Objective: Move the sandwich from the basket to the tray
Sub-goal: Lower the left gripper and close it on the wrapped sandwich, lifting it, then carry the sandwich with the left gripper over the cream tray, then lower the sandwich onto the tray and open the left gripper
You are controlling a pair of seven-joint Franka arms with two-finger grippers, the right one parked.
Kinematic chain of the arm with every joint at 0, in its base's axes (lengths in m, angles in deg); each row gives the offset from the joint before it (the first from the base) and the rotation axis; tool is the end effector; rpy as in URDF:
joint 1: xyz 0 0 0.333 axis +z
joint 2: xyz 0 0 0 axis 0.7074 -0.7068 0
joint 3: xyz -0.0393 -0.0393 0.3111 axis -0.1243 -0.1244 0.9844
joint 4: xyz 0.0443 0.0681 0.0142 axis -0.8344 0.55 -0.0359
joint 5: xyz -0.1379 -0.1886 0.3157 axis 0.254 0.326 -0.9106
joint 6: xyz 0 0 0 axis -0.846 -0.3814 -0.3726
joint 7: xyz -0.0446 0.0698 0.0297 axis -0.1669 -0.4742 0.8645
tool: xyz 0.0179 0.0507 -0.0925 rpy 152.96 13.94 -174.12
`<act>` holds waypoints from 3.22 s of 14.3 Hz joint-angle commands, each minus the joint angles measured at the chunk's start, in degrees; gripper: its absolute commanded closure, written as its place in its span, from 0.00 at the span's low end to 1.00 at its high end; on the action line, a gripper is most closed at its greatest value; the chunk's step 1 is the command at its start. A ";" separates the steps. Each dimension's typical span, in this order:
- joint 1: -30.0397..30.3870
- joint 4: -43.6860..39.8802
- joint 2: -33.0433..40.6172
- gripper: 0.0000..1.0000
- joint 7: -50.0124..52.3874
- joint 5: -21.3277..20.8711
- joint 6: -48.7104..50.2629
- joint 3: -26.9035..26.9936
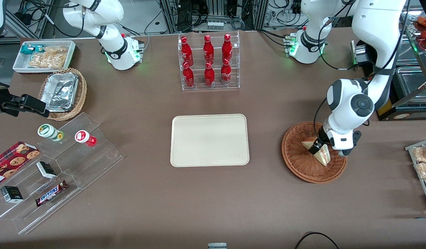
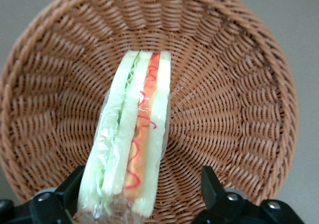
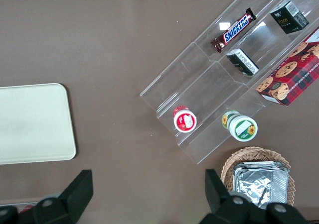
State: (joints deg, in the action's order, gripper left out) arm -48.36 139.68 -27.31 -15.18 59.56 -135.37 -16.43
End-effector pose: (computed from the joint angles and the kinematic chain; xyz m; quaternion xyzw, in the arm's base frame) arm 0.5598 -0.0784 0.2549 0.9130 0.4068 0.0168 0.0256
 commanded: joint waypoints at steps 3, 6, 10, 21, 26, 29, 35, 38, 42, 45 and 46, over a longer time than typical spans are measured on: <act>-0.10 0.93 0.21 0.72 -4.98 -0.45 -0.23 0.28; 0.34 1.20 2.40 0.92 -12.82 -0.36 3.60 0.36; -1.58 -7.65 3.12 0.94 -19.12 -0.45 17.22 -0.59; -27.06 -32.45 -13.92 0.98 -13.21 -2.03 25.70 -0.78; -34.71 -41.59 -21.74 1.00 -3.88 -1.86 25.08 -0.69; -38.14 -46.25 -25.70 1.00 -1.33 -2.29 25.08 -0.51; -40.26 -48.55 -28.35 1.00 1.14 -6.52 24.12 -0.60; -40.44 -47.93 -29.23 0.98 1.23 -6.17 20.69 -0.78; -40.09 -48.11 -28.79 0.02 3.77 -5.11 20.42 -0.87; -41.49 -48.20 -27.65 0.00 3.60 -5.81 21.12 -0.60; -41.49 -47.94 -25.99 0.00 3.60 -5.90 21.73 -0.43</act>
State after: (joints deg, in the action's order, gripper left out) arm -88.54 91.93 -55.66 -12.80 54.26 -115.01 -17.83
